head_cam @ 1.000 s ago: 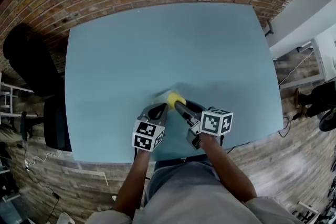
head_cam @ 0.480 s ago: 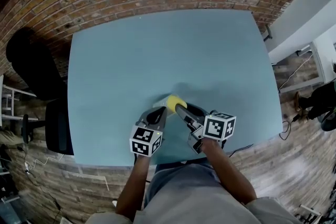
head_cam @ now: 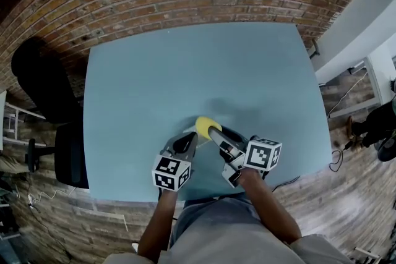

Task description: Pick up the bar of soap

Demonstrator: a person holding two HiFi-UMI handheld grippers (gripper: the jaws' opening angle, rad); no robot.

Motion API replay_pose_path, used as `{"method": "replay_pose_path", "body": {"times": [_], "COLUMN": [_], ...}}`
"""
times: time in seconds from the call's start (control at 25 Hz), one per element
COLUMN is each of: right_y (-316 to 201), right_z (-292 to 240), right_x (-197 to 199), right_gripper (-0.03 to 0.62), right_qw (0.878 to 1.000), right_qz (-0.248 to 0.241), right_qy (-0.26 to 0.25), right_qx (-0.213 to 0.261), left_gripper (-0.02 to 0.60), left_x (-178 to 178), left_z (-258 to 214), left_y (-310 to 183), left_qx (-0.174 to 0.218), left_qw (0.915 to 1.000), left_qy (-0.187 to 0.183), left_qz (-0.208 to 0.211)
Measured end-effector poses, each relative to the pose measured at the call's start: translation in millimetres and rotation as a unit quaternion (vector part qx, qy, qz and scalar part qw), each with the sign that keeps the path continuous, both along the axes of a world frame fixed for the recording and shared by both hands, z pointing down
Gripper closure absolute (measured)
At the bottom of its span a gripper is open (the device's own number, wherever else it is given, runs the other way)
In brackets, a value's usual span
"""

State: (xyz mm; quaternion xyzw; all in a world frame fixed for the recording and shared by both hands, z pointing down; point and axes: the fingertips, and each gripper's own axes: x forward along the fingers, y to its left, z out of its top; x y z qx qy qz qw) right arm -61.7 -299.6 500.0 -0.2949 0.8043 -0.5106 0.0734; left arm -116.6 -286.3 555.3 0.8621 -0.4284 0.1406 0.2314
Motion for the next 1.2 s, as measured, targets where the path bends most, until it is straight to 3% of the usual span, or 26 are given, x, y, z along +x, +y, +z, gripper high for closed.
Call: {"method": "replay_pose_path", "body": {"times": [0.76,1.2], "right_y": [-10,-4], "right_z": [-66,-102], "right_x": [-3,-2], "right_gripper": [0.470,0.470], "right_qw": [0.997,0.985], "right_qz": [0.003,0.006], "right_qy": [-0.069,-0.171], "right_qx": [0.031,0.020], "left_gripper": [0.578,0.578], "left_x": [3,16], "left_z": [-56,-82], "left_y": [-16,-12], "left_qx": [0.051,0.071], "left_qw": [0.9980,0.9961], "left_qy": [0.036,0.053], "left_qz": [-0.008,0.000]}}
